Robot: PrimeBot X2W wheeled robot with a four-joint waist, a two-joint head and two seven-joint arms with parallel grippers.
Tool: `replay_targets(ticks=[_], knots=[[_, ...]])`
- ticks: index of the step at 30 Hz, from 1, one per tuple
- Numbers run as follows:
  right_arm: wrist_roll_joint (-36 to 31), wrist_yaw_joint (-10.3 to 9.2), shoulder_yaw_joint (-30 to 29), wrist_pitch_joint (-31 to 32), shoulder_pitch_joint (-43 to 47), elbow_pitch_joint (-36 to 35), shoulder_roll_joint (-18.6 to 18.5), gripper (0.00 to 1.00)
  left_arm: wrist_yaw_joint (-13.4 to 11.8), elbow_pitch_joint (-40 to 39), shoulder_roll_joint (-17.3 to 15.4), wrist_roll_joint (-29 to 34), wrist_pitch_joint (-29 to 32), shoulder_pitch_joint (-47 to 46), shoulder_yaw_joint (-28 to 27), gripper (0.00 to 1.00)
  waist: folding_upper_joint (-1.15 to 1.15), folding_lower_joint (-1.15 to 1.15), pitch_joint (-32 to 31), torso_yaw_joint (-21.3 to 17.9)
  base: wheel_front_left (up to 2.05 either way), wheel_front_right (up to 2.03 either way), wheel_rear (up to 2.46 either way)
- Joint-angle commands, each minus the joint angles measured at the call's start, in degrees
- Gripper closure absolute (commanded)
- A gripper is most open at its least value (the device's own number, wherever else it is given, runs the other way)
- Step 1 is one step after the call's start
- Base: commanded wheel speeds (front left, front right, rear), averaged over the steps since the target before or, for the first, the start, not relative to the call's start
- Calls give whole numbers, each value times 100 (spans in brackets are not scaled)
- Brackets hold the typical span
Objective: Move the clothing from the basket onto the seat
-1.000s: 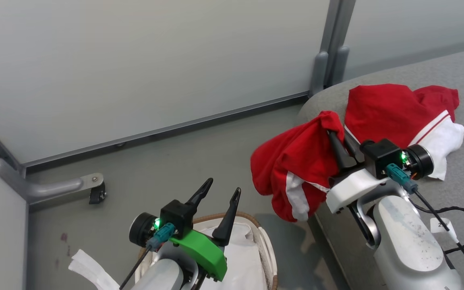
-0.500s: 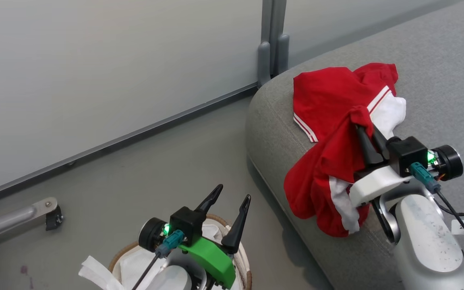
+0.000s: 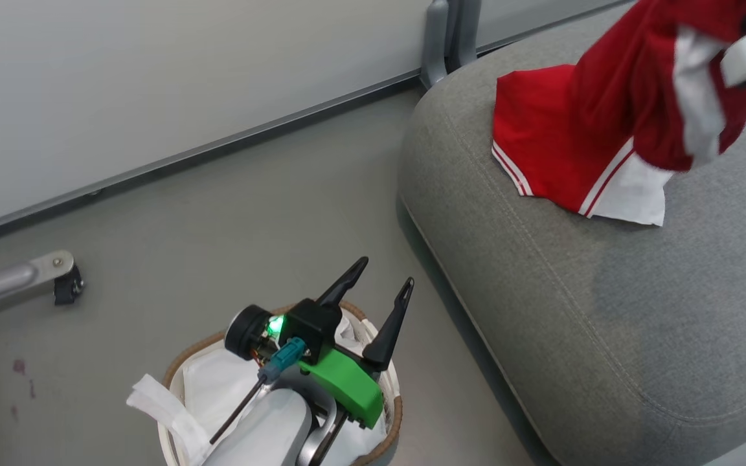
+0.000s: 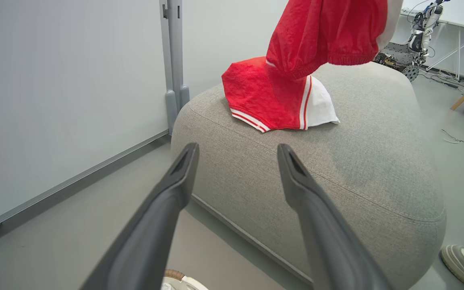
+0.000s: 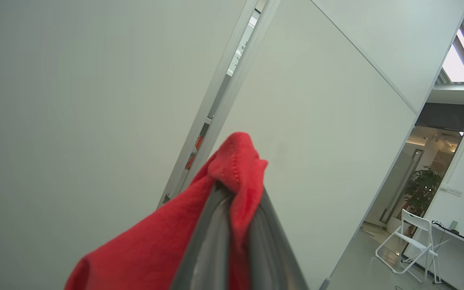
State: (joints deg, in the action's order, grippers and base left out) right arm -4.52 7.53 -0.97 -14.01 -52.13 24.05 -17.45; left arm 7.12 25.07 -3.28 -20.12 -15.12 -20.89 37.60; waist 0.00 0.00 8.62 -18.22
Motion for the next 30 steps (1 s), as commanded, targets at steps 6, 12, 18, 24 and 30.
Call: replay_targets(ticks=[6,12,18,24,30], knots=[[11,-7,-202,239,-1576,363,-812,100,32,-161,-188,171,-4,-467,-38,0,0,0,1135,607,0,0,0],[-64,-7,-634,224,-2083,1015,-1091,100,35,-277,-287,311,-4,-808,-58,0,0,0,1756,737,0,0,0],[-323,-7,-1108,-16,-1582,1684,-885,100,29,-327,-376,440,-4,-1027,-101,0,0,0,2187,729,0,0,0],[-519,-8,-1518,-117,-843,2232,-550,100,-11,-370,-454,497,-4,-1112,-143,0,0,0,2391,661,0,0,0],[-615,-8,-1708,-122,-105,2025,-171,100,-30,-345,-474,474,-4,-1172,-132,0,0,0,2420,607,0,0,0]])
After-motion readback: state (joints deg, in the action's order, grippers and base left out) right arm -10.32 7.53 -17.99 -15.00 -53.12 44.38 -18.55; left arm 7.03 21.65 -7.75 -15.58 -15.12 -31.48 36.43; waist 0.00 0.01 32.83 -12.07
